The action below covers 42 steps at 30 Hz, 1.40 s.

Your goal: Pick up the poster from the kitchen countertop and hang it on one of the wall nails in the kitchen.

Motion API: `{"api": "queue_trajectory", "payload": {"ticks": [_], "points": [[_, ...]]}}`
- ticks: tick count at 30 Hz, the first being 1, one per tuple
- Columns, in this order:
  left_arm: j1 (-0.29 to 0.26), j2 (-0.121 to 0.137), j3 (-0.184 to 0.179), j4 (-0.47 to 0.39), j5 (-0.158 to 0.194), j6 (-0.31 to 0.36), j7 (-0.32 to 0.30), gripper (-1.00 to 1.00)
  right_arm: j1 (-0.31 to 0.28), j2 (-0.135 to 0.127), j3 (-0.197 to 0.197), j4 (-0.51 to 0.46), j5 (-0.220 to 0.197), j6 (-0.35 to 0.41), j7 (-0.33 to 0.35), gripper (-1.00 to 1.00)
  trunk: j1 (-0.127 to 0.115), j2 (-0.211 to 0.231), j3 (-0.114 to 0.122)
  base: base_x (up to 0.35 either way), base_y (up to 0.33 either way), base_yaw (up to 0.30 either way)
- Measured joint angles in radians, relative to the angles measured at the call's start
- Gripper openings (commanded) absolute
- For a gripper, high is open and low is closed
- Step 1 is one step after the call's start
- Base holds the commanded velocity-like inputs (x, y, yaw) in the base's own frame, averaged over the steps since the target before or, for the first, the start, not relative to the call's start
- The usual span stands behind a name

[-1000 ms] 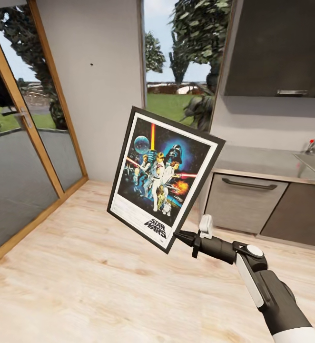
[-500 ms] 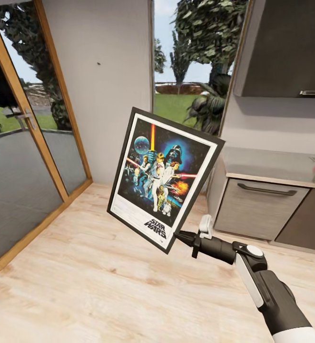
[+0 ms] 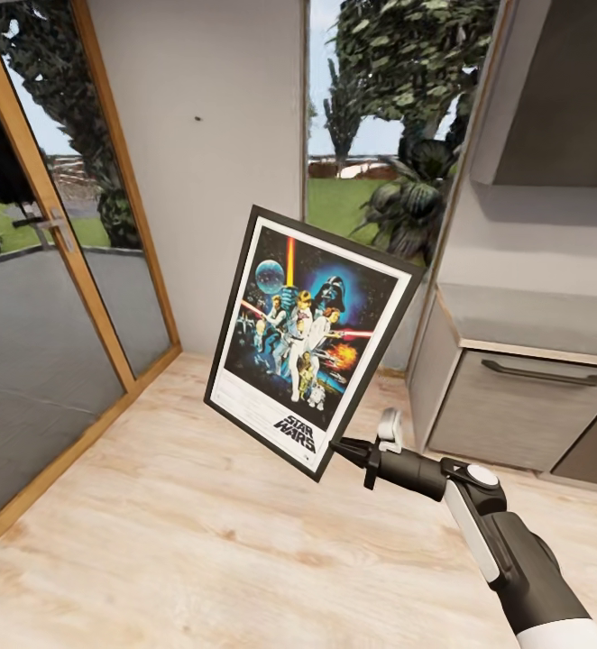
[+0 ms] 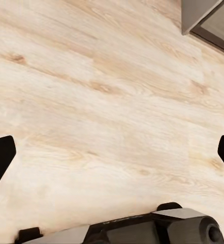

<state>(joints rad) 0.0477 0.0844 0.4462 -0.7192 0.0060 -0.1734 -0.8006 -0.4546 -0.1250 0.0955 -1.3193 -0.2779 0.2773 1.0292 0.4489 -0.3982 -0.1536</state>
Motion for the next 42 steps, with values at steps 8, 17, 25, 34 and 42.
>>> {"api": "queue_trajectory", "payload": {"ticks": [8,17,25,34,42], "points": [[0.0,0.0,0.0,0.0,0.0,0.0,0.0,1.0,0.0,0.0,0.0,0.0,0.0,0.0,0.0,-1.0,0.0,0.0,0.0,0.284,0.232,0.0],[0.0,0.0,0.0,0.0,0.0,0.0,0.0,1.0,0.0,0.0,0.0,0.0,0.0,0.0,0.001,-1.0,0.0,0.0,0.0,0.301,0.199,0.0],[0.0,0.008,0.0,0.0,0.0,0.0,0.001,1.0,-0.005,0.003,-0.001,0.021,0.0,0.002,-0.035,-1.0,0.0,0.0,0.0,0.307,0.196,0.0],[0.0,0.017,0.0,0.001,-0.001,0.0,0.002,1.0,-0.074,0.002,0.0,0.018,-0.002,0.052,-0.067,-1.0,0.0,0.0,0.0,0.307,0.197,0.0],[0.0,0.024,-0.001,0.003,-0.002,-0.001,0.002,1.0,-0.215,0.002,0.057,0.016,0.036,0.181,-0.065,-1.0,0.0,0.0,0.0,0.307,0.197,0.0]]}}
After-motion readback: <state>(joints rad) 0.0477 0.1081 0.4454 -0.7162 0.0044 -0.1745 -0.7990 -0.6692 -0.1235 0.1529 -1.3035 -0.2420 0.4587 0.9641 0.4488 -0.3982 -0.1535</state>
